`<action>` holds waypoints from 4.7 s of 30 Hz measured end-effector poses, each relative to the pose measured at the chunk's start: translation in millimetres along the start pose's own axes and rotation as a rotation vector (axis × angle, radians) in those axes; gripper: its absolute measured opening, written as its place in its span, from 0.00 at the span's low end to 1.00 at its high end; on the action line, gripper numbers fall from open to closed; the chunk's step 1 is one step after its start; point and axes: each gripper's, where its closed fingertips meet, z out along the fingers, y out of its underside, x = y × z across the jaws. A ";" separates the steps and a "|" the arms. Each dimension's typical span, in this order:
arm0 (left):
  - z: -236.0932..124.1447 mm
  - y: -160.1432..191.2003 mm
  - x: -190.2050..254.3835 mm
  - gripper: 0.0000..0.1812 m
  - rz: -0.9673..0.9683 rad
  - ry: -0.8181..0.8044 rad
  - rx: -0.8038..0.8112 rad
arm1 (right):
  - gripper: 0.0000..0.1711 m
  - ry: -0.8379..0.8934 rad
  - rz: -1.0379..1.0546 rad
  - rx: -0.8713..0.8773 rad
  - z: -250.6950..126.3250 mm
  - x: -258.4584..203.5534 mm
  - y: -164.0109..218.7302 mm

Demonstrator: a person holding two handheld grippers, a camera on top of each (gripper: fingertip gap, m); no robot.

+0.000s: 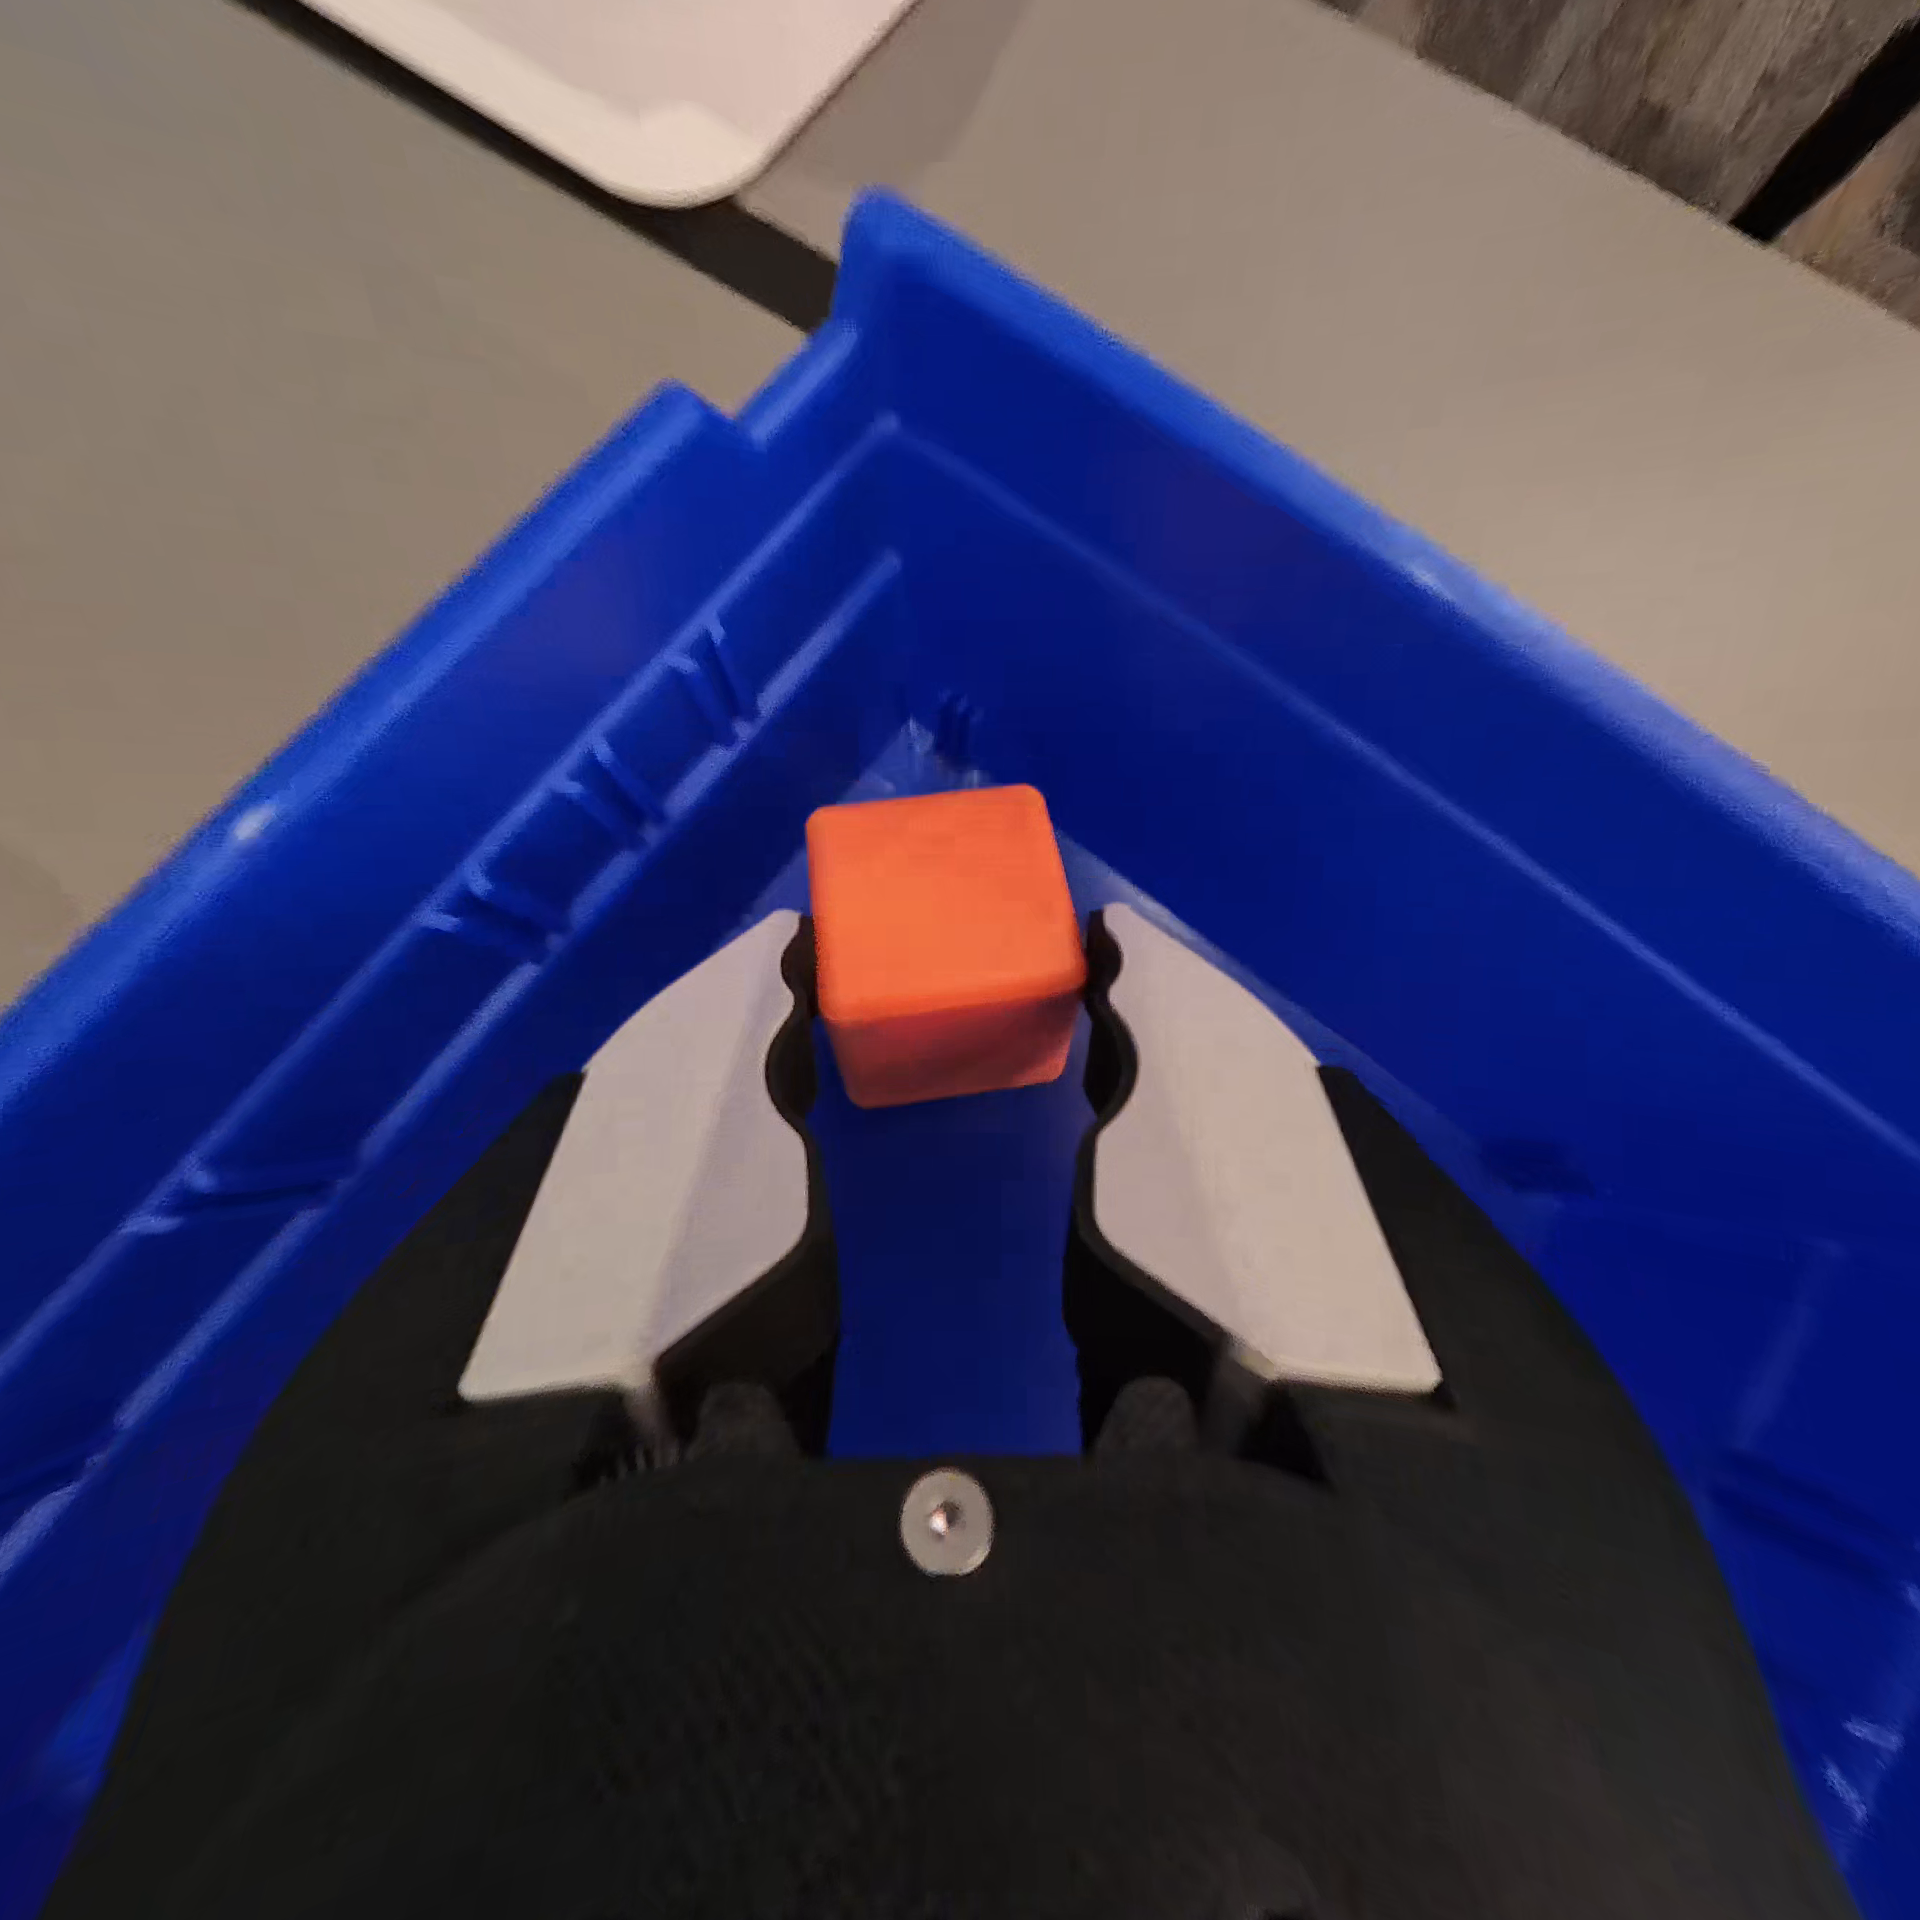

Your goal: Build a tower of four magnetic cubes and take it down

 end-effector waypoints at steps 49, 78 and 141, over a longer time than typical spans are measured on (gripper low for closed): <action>8.1 48.7 0.7 0.29 0.039 0.007 -0.218 | 0.29 -0.759 -0.543 0.112 -63.3 -276.5 -54.5; 9.0 49.4 0.2 0.29 0.026 -0.010 -0.244 | 0.30 0.398 0.215 -0.208 -48.8 76.9 44.5; 12.7 98.1 -1.9 0.30 0.110 0.014 -0.513 | 0.28 -0.681 -0.760 -0.011 -36.4 -281.6 -17.9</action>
